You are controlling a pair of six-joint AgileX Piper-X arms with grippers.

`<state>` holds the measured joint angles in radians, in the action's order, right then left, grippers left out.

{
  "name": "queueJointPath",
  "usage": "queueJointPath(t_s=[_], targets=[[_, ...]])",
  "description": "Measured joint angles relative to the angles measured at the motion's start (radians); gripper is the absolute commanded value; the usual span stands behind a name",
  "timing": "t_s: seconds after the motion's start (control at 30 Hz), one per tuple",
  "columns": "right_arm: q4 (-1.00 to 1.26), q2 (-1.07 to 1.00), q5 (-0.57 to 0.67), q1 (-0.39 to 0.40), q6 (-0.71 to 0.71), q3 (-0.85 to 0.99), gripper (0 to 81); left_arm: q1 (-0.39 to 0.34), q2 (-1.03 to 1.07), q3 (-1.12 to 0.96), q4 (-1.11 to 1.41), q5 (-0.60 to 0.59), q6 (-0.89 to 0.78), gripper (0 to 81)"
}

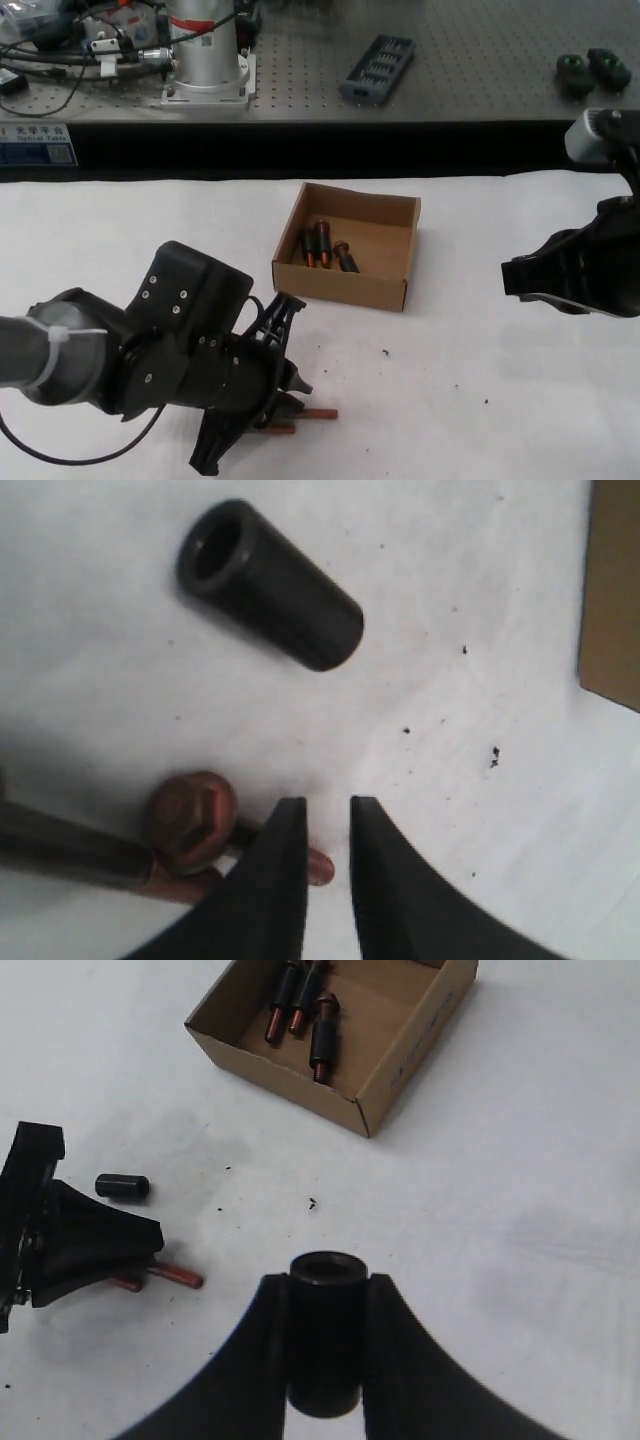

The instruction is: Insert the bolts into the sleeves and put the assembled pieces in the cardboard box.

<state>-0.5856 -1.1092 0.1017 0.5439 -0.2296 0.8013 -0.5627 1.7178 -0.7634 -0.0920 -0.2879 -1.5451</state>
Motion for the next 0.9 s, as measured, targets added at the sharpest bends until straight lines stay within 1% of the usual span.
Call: queueJointPath(t_s=[0.17,0.33,0.43,0.63,0.9], targets=[[0.0,0.0,0.002,0.0,0.0,0.0,2.5,0.02,-0.02,0.0,-0.036,0.004,0.068,12.5],[0.0,0.0,0.002,0.0,0.0,0.0,2.5,0.052,-0.038,0.0,-0.047,0.042,0.097,12.5],[0.0,0.0,0.002,0.0,0.0,0.0,2.5,0.07,-0.055,0.0,-0.02,0.024,0.122,12.5],[0.0,0.0,0.002,0.0,0.0,0.0,2.5,0.071,-0.064,0.0,-0.038,-0.027,0.125,12.5],[0.0,0.0,0.002,0.0,0.0,0.0,2.5,0.071,-0.126,0.0,-0.149,0.001,0.123,12.5]])
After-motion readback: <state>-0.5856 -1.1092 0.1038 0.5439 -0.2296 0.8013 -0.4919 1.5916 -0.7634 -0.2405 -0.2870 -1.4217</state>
